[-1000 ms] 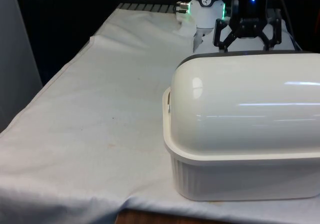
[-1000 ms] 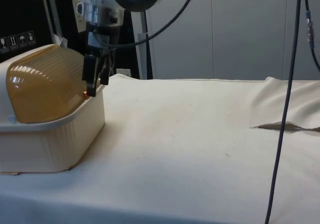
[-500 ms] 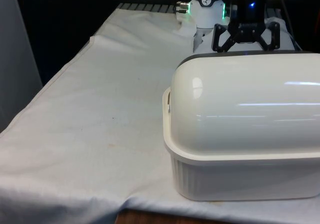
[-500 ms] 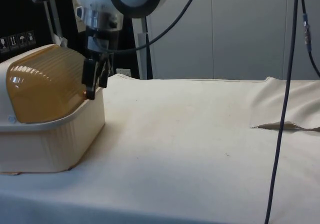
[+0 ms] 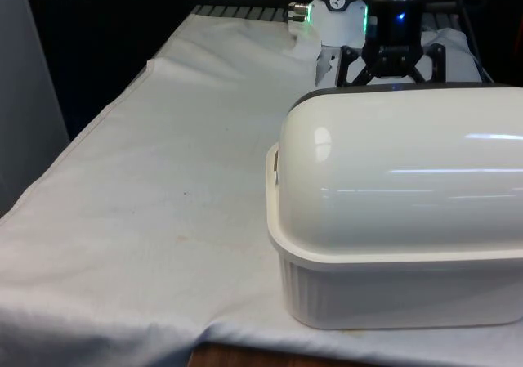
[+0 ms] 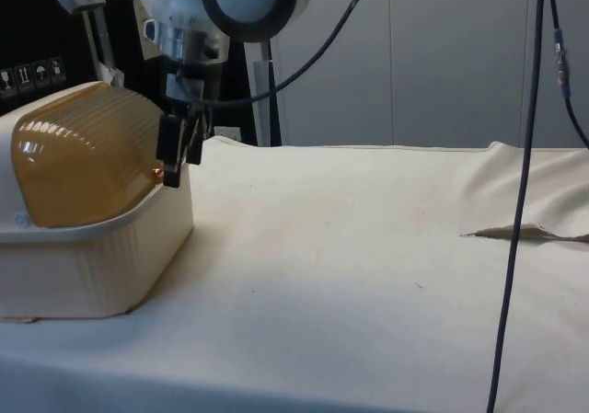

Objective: Open the lid, then close it.

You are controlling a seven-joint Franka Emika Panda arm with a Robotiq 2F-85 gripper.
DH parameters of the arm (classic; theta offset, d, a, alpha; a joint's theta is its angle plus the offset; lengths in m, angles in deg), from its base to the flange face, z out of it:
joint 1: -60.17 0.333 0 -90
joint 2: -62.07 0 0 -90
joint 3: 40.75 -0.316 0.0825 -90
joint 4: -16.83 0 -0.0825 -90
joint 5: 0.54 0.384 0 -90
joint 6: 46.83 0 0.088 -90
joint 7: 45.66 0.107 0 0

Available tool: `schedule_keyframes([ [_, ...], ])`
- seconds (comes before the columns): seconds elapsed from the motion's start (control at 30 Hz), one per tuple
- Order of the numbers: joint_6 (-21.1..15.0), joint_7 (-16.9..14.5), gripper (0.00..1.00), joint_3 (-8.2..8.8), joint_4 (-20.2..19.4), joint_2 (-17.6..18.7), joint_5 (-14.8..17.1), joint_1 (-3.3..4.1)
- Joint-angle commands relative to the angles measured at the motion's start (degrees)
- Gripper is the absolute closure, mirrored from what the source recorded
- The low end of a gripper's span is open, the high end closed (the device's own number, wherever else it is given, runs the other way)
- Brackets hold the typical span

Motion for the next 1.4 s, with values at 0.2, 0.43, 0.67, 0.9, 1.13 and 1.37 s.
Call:
schedule_keyframes([
  [0.2,-1.3,-0.4,0.14,0.06,0.4,0.8,0.0,-0.11],
  [0.43,-1.4,-0.5,0.55,0.06,0.6,1.0,0.0,-0.11],
  [0.67,-1.4,-0.6,0.91,0.06,0.6,1.0,0.1,-0.11],
  [0.9,-0.8,-0.2,1.0,0.0,0.7,1.1,0.0,0.11],
  [1.13,-0.3,0.1,1.0,-0.06,0.9,0.7,-0.1,0.34],
  [1.37,-0.3,-0.1,1.0,-0.23,1.1,0.3,0.0,0.4],
])
